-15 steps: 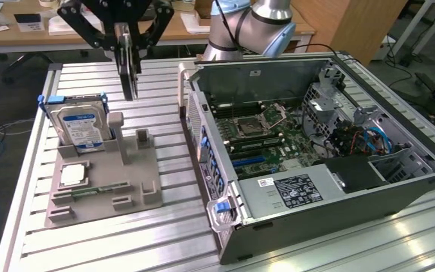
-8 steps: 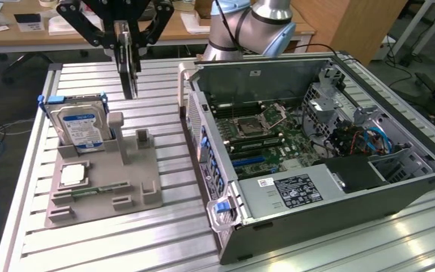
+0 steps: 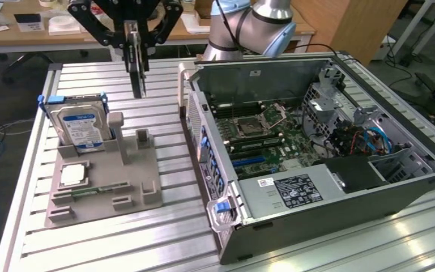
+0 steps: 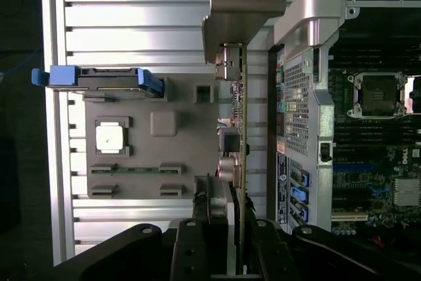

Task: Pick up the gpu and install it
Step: 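Pick up the gpu and move the gpu toward the slot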

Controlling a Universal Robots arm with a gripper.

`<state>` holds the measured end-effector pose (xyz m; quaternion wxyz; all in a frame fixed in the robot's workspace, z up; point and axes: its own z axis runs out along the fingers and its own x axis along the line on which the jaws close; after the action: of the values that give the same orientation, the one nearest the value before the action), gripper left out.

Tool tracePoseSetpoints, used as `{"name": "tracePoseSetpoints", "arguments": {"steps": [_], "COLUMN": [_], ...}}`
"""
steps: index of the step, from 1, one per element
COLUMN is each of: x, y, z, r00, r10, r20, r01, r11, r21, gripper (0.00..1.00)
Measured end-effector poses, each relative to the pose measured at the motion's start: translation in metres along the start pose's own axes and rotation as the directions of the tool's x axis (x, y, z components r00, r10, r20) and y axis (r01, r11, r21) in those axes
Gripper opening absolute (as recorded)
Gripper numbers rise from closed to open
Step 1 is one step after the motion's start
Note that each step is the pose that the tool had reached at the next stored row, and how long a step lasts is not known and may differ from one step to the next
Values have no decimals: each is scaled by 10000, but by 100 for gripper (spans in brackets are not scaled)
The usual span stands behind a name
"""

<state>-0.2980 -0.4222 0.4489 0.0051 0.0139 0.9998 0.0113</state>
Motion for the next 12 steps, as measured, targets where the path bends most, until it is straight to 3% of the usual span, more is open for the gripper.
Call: {"name": "tracePoseSetpoints", "arguments": {"steps": [12], "x": [-156], "y": [4], "z": [20], "r00": [10000], "r10": [0], "r20": [0], "r01": [0], "r11": [10000], "r21": [1], "gripper": [28]}}
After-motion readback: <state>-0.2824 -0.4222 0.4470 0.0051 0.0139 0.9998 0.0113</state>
